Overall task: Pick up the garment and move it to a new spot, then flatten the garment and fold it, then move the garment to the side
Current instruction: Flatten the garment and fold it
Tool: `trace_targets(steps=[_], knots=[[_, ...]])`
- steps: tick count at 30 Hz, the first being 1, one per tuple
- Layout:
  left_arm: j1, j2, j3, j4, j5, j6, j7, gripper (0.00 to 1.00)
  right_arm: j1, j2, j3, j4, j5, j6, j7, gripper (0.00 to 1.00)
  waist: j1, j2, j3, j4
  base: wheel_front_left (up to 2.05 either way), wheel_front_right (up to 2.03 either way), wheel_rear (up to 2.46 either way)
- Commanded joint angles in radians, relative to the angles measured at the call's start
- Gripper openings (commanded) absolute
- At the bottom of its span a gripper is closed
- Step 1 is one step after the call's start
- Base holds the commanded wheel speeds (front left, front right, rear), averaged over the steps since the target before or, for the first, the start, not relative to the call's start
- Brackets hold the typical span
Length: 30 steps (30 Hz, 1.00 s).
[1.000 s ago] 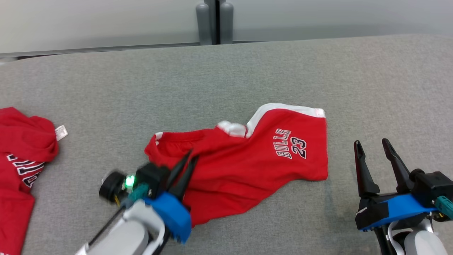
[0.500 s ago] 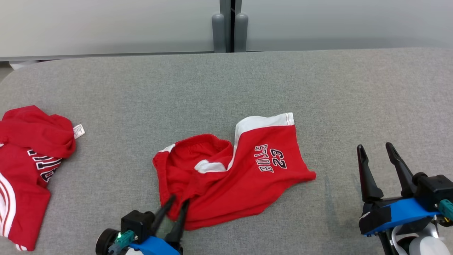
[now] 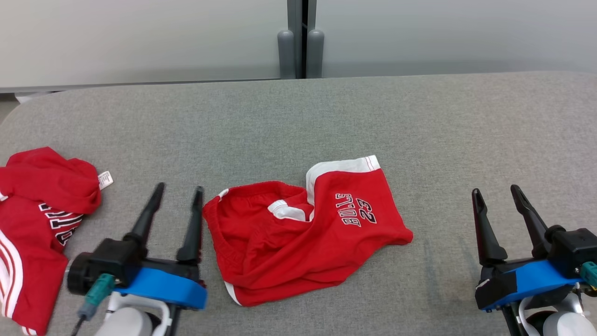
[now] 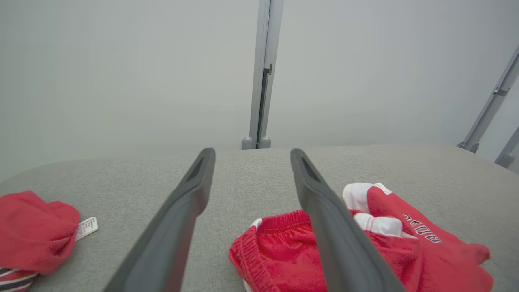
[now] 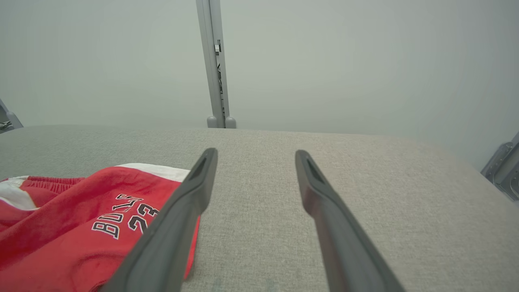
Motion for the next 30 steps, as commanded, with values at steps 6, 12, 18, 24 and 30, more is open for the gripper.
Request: trace_targets(steps=[6,12,18,24,30], knots=[[0.031,0.041,0.104,0.03,0.033,0.011,-0.004,1.0,0.013,-0.001,0.003,-0.008,-0.005,0.0,0.008,1.0,0.0,0.0001,-0.022,-0.011,0.0,0.0,0.0],[0.059,0.066,0.139,0.068,0.058,0.008,-0.004,1.0,0.028,-0.001,0.005,-0.011,-0.002,0.0,0.011,1.0,0.0,0.0001,-0.037,-0.015,0.0,0.0,0.0],[0.063,0.055,0.154,0.085,0.061,-0.01,-0.005,1.0,0.031,-0.001,0.004,-0.006,0.005,0.0,0.015,1.0,0.0,0.0001,-0.043,-0.018,0.0,0.0,0.0],[0.067,0.042,0.146,0.092,0.069,-0.019,-0.005,1.0,0.034,-0.001,0.003,-0.004,0.006,0.0,0.014,1.0,0.0,0.0001,-0.048,-0.014,0.0,0.0,0.0],[0.042,0.034,0.146,0.092,0.075,-0.026,-0.004,1.0,0.006,-0.015,0.009,0.024,0.006,0.0,0.017,1.0,0.0,0.0001,-0.031,-0.001,0.0,0.0,0.0]])
